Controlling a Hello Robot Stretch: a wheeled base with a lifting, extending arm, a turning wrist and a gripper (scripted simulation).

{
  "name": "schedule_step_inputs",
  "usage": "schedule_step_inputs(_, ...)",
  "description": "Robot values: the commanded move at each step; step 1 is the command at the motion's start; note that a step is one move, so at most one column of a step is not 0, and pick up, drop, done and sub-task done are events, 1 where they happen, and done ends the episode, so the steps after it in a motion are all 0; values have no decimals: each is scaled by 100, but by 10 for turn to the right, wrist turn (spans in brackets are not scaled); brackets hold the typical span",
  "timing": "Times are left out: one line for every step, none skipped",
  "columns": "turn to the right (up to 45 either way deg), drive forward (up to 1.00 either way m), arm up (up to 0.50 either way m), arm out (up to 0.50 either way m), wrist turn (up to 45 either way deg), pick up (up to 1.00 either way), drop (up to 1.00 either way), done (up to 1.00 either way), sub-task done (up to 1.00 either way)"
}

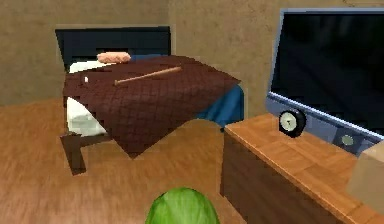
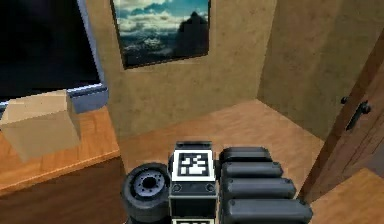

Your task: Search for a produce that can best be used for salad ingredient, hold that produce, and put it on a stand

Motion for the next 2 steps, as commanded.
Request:
schedule_step_inputs(0, 55, 0, 0, 0, 0, 0, 0, 0)
schedule_step_inputs(-450, 0, 0, 0, 0, 0, 0, 0, 0)
